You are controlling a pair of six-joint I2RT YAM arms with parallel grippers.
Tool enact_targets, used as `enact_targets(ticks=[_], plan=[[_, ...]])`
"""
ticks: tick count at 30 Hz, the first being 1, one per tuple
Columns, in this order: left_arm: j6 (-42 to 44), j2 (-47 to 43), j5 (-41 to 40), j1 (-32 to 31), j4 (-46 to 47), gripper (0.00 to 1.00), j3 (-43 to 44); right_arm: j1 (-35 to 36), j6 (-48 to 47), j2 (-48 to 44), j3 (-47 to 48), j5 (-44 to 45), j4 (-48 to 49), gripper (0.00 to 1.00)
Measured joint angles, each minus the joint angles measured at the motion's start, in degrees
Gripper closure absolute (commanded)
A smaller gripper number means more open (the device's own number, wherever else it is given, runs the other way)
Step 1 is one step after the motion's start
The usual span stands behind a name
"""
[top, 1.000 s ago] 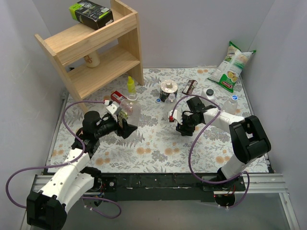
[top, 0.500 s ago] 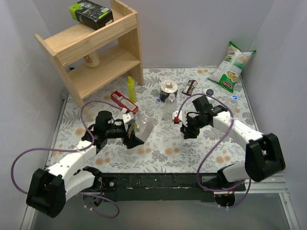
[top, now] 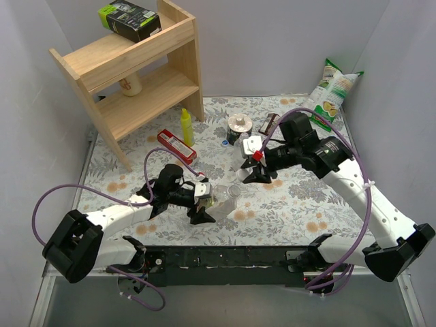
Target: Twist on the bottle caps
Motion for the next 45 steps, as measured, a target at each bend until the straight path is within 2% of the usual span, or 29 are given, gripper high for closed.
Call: enact_targets(ticks=[7, 14, 37, 45], plan=[[0.61, -0.59, -0.13, -0.28, 1.66, 1.00, 0.00, 5.84, -1.01, 3.91, 1.01, -1.18, -1.92, 0.67], [0.98, -2.97, -0.44, -0.31, 2.34, 1.00, -0.44, 5.79, -4.24, 4.26, 1.01, -1.46, -4.42, 0.66], [-1.99, -1.92, -2.82, -0.68, 4.61, 1.00, -1.44, 9.11, -8.66, 6.67, 2.14, 1.29, -5.84, 0.69], [-5.11, -3.43, -5.55, -1.22, 10.01, 1.00, -5.33, 9.51, -10.38, 7.82, 2.16, 1.99, -6.36, 0.70]])
